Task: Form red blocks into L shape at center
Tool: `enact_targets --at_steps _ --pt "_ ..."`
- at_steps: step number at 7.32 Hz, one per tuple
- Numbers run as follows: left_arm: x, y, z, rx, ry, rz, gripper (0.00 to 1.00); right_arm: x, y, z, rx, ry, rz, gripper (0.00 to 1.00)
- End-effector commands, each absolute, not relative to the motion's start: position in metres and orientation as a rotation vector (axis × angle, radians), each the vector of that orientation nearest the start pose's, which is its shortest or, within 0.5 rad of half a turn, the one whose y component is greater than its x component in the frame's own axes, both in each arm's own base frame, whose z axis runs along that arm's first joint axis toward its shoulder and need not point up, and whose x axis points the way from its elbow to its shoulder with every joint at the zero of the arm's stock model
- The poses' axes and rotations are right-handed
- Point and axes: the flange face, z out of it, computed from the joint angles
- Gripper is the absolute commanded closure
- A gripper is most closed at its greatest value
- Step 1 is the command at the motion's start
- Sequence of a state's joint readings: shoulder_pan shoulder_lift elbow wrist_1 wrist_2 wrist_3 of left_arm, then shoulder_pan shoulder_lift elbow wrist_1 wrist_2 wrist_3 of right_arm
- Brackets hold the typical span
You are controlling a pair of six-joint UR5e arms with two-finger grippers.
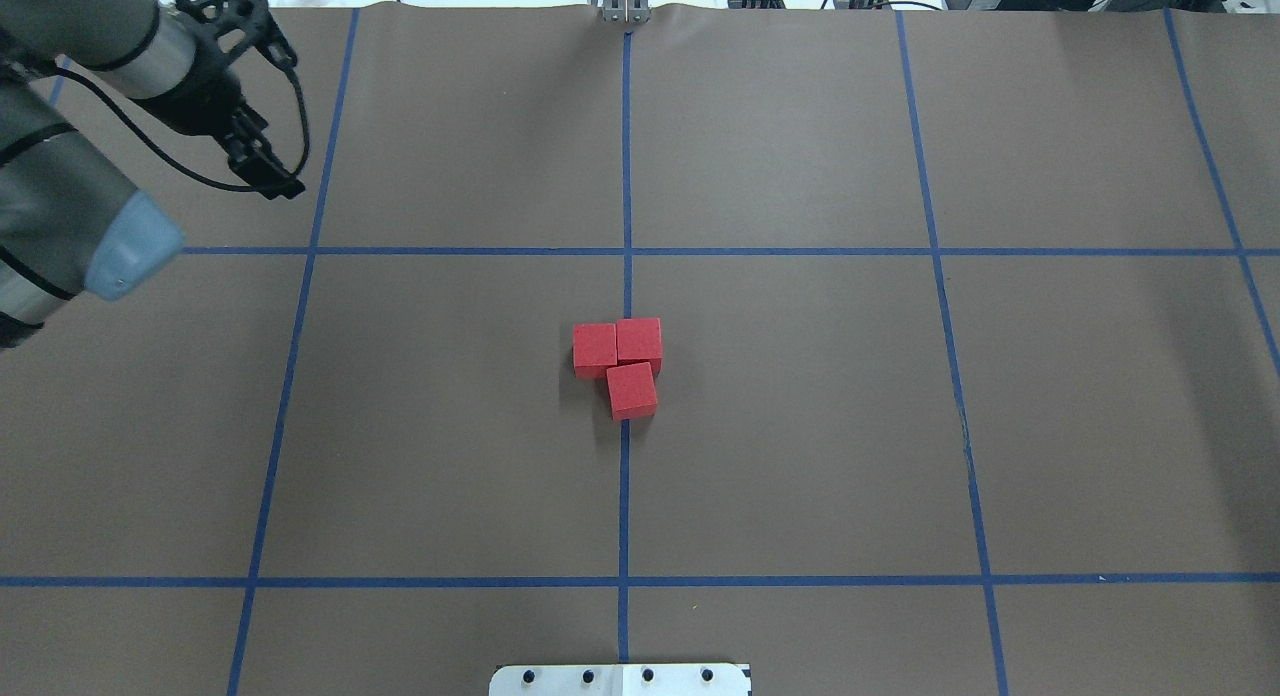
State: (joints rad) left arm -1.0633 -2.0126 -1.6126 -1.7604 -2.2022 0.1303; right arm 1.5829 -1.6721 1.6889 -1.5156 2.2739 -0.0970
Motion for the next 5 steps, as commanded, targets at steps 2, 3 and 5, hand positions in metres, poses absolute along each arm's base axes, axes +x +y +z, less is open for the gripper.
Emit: enact_targets --at_steps 2,3,5 --pt "0.053 -0.595 0.517 0.166 0.801 0.375 0.0 0.077 -0.449 0.65 0.109 -0.699 -0.11 0.01" --pt "-0.011 -0.592 0.527 0.126 0.796 0.234 0.0 0.077 -0.447 0.654 0.102 -0.696 -0.11 0.01" --pt "-0.055 -0.538 0.575 0.104 0.784 0.178 0.0 0.077 -0.446 0.656 0.098 -0.696 -0.106 0.01"
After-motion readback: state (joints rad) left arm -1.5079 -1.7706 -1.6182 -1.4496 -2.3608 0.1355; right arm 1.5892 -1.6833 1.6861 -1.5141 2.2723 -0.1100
